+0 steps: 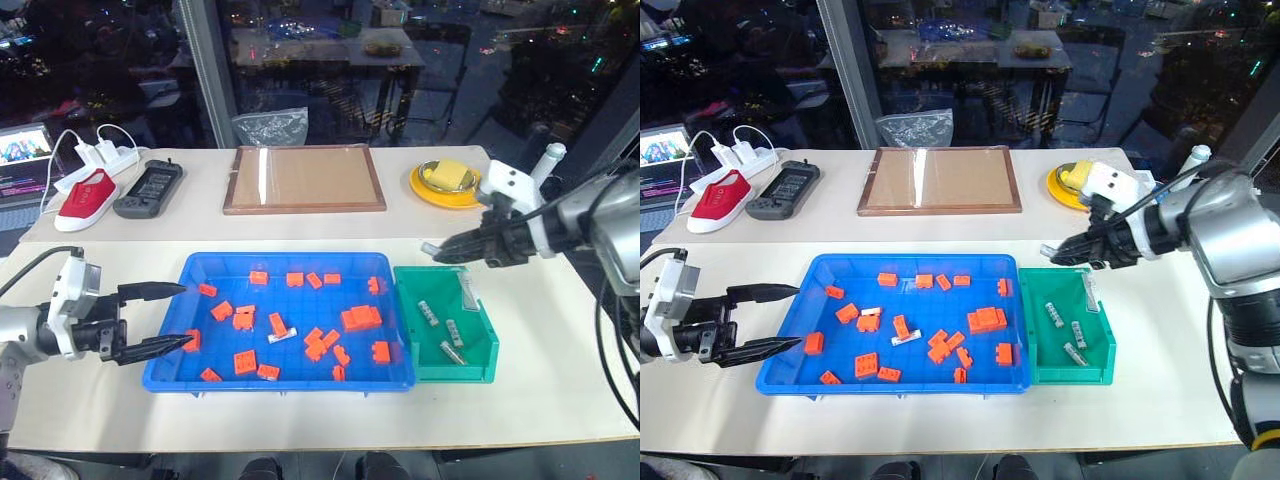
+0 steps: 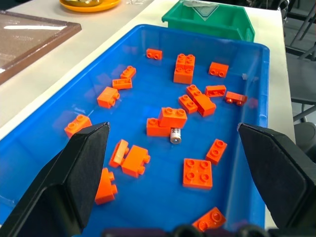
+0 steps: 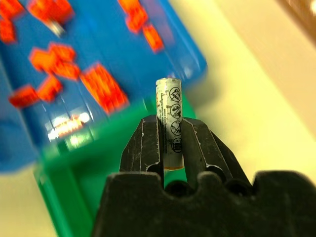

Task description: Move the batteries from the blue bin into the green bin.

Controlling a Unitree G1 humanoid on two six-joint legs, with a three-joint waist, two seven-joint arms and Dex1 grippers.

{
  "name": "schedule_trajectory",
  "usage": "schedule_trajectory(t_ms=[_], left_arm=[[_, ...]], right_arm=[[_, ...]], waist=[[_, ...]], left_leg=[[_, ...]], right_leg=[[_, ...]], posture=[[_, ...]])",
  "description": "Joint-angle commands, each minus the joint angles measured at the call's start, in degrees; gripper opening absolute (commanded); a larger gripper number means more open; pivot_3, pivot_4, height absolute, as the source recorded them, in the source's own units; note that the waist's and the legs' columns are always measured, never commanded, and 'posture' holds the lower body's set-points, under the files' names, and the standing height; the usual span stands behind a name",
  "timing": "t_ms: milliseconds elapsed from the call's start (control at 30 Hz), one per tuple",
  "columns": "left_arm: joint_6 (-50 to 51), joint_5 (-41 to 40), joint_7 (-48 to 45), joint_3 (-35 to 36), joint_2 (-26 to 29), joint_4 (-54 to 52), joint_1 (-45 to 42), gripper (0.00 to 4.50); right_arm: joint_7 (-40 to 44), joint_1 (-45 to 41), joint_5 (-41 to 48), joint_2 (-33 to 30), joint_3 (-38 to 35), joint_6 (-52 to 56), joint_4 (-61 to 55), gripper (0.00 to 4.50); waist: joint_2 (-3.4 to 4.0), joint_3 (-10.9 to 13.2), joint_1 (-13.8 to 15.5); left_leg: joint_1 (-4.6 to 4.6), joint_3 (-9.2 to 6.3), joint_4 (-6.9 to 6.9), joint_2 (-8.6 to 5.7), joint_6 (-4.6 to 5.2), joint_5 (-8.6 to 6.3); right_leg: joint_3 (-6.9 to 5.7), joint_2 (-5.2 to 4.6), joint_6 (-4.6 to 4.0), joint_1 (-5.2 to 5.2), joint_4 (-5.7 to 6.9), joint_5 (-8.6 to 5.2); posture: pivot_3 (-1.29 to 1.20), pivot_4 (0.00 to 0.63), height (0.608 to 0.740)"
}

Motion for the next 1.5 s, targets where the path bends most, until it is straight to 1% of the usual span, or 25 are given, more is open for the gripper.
schedule_trajectory(t_ms=[33,167,267,367,433,467,500,600,633,667,733,767,867,1033,1100,1167,1267,1400,1500], left_arm=[[2.54,-2.19,-0.56,-0.06,1.05,-0.39,-1.08,4.5],[4.85,-3.59,-0.02,0.19,0.89,-0.62,-2.1,4.5],[4.27,-2.94,-0.38,0.01,0.98,-0.51,-2.51,4.5],[4.58,-3.54,-0.52,0.98,1.07,-0.45,-2.8,4.5],[4.13,-2.95,-0.58,0.84,1.21,-0.34,-2.81,4.5],[4.04,-2.76,-0.6,0.75,1.26,-0.31,-2.81,4.5],[3.97,-2.52,-0.55,0.63,1.36,-0.27,-2.81,4.5],[3.47,-2.53,-0.19,0.81,0.99,-1.52,-2.53,4.5],[3.3,-2.7,-0.01,0.93,0.77,-1.9,-2.61,4.5],[3.18,-2.79,0.08,1.01,0.69,-2.15,-2.67,4.5],[3.01,-2.81,0.16,1.12,0.76,-2.5,-2.68,4.5],[3.02,-2.86,0.2,1.15,0.82,-2.6,-2.65,4.5],[3.09,-3.61,0.45,1.91,0.75,-2.89,-2.69,4.5],[2.55,-4.27,1.38,2.71,-0.22,-2.73,-2.85,4.5],[2.01,-4.07,1.4,2.75,-0.23,-3.12,-2.35,4.5],[1.91,-4.31,2.01,3.23,-0.39,-3.31,-2.09,4.5],[1.99,-4.83,2.35,3.96,-0.33,-3.62,-1.6,4.5],[3.18,-6.07,3.57,4.24,-0.5,-4.33,-1.54,4.5],[4.55,-9.12,5.62,5.43,-1.65,-5.46,-3.0,4.5]], right_arm=[[-1.35,1.53,-1.63,-1.75,0.79,-0.33,-1.15,0.25],[-2.16,3.52,-2.81,-1.43,2.55,-1.02,-1.95,0.25],[-2.75,3.39,-3.41,-0.06,4.09,-0.81,-1.28,0.25],[-2.37,3.05,-3.44,-0.17,4.89,-1.08,-1.24,0.25],[-2.66,3.04,-3.62,0.01,4.98,-1.62,-0.9,1.25],[-2.78,3.05,-3.69,0.1,5.0,-1.84,-0.79,1.42],[-2.88,3.01,-3.79,0.17,5.05,-2.02,-0.66,1.7],[-2.64,2.81,-3.96,-0.44,4.87,-2.33,-0.47,2.85],[-2.57,2.59,-4.06,-0.63,4.73,-2.52,-0.17,3.09],[-2.42,2.29,-4.11,-0.82,4.57,-2.66,0.14,3.48],[-1.42,1.74,-3.94,-1.56,4.03,-3.1,0.51,4.03],[-0.93,1.57,-3.86,-1.85,3.83,-3.29,0.61,4.44],[0.22,-1.22,-3.77,-2.54,2.13,-4.87,3.12,4.44],[-1.57,-5.95,-3.2,0.8,-0.57,-8.48,6.85,4.44],[-2.64,-7.11,-1.5,3.5,-2.74,-9.51,6.1,4.44],[-1.99,-7.56,0.82,5.33,-4.71,-9.57,4.04,4.44],[-0.1,-7.55,3.28,6.92,-5.15,-10.56,1.02,4.44],[0.7,-7.4,2.41,9.0,0.04,-10.12,-2.87,4.44],[0.76,-7.61,-0.08,11.72,6.34,-9.35,-4.36,4.44]], waist=[[0.01,0.0,-0.17],[0.02,0.01,-0.04],[0.04,0.02,-0.02],[0.05,0.02,0.06],[0.05,0.02,0.14],[0.05,0.02,0.16],[0.05,0.02,0.16],[0.05,0.02,0.14],[0.05,0.02,0.13],[0.05,0.02,0.13],[0.05,0.02,0.13],[0.05,0.03,0.16],[0.06,0.03,0.11],[0.09,0.04,-0.05],[0.08,0.04,-0.04],[0.08,0.04,-0.08],[0.1,0.05,0.15],[0.1,0.05,0.2],[0.1,0.04,0.11]], left_leg=[[0.0,0.01,0.0,0.0,0.0,0.0],[0.01,0.01,0.0,0.03,0.0,0.0],[0.0,0.02,0.01,0.0,0.0,0.0],[0.0,0.01,0.01,0.02,0.0,0.0],[-0.01,0.01,0.01,0.01,0.0,0.0],[-0.01,0.01,0.01,0.01,0.0,0.0],[-0.02,0.01,0.01,0.01,0.0,0.0],[-0.01,0.01,0.01,0.01,0.0,0.0],[-0.01,0.01,0.01,0.01,0.0,0.0],[-0.01,0.01,0.01,0.01,0.0,0.0],[-0.01,0.01,0.01,0.01,0.0,0.0],[-0.01,0.01,0.01,0.01,0.0,0.0],[-0.01,0.01,0.01,0.01,0.0,0.0],[0.03,0.03,0.0,0.03,0.0,0.0],[0.03,0.04,0.0,0.05,0.0,0.0],[0.04,0.03,0.01,0.04,0.0,0.0],[0.0,0.03,0.01,0.04,0.0,0.0],[-0.01,0.01,0.01,0.02,0.0,0.0],[0.01,0.01,0.01,0.03,0.0,0.0]], right_leg=[[0.01,0.0,0.0,-0.02,0.0,0.0],[0.0,0.02,0.0,-0.02,0.02,0.0],[0.01,-0.01,0.0,-0.02,0.01,0.0],[0.0,0.01,0.0,-0.02,0.01,0.0],[0.0,0.0,0.0,-0.01,0.0,0.0],[0.0,0.0,0.0,-0.01,0.0,0.0],[0.0,0.0,0.0,-0.01,-0.01,0.0],[0.0,0.0,0.0,-0.01,0.0,0.0],[0.0,0.0,0.0,-0.01,0.0,0.0],[0.0,0.0,0.0,-0.01,0.0,0.0],[0.0,0.0,0.0,-0.01,0.0,0.0],[0.0,0.0,0.0,-0.01,-0.01,0.0],[0.0,-0.01,0.0,-0.01,-0.01,0.0],[0.0,0.01,0.0,0.0,-0.01,0.0],[0.0,0.02,0.0,0.0,-0.01,0.0],[0.01,0.02,0.0,0.01,0.01,0.0],[0.0,0.01,-0.01,-0.01,0.03,0.0],[-0.01,-0.01,-0.01,0.0,0.02,0.0],[-0.01,-0.01,-0.01,0.01,0.03,0.0]], posture=[[0.0,0.15,0.74],[0.0,0.15,0.74],[0.0,0.15,0.74],[0.0,0.15,0.74],[0.0,0.15,0.74],[0.0,0.15,0.74],[0.0,0.15,0.74],[0.0,0.15,0.74],[0.0,0.15,0.74],[0.0,0.15,0.74],[0.0,0.15,0.74],[0.0,0.15,0.74],[0.0,0.15,0.74],[0.0,0.15,0.74],[0.0,0.15,0.74],[0.0,0.15,0.74],[0.0,0.15,0.74],[0.0,0.15,0.74],[0.0,0.15,0.74]])
